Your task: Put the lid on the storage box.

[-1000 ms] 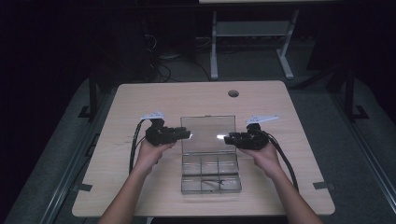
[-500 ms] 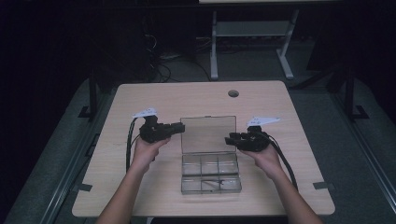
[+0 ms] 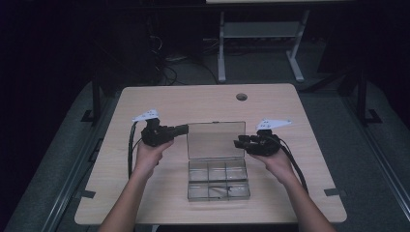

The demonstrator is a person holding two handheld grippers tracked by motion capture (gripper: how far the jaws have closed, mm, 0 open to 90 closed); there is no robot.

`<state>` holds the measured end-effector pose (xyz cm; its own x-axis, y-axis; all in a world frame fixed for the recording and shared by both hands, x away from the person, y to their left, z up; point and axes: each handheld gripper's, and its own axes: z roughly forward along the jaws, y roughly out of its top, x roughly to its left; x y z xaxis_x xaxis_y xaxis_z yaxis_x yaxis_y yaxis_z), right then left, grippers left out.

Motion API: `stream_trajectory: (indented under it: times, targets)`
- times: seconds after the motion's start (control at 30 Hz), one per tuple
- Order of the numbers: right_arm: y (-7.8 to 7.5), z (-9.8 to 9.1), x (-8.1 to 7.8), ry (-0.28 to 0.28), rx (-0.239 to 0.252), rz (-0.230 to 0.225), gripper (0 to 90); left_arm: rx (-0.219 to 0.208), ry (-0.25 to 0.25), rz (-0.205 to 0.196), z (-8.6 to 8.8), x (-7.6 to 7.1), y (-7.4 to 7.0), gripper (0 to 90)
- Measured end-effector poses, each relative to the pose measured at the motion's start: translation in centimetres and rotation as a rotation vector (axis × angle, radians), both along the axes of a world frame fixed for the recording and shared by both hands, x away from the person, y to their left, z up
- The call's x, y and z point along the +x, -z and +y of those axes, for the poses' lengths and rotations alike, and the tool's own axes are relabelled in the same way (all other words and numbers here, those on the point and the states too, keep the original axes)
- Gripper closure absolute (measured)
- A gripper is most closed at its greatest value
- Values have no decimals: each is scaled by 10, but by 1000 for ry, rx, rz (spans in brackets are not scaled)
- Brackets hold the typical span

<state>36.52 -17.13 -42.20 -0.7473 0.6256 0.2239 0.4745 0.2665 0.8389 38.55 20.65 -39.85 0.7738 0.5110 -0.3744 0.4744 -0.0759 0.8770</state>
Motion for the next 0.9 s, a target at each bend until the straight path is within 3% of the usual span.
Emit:
stream_trajectory:
  times: [0.4,0.73,0.9]
  targets:
    - [-31,-17,-2,58,88,-95,729,3,12,-12,0,-3,-3,851]
    - [-35,-18,-1,62,88,-106,806,7,20,-20,-1,-7,-6,853]
    - [-38,-18,-5,56,83,-114,824,29,25,-30,-2,-11,-10,853]
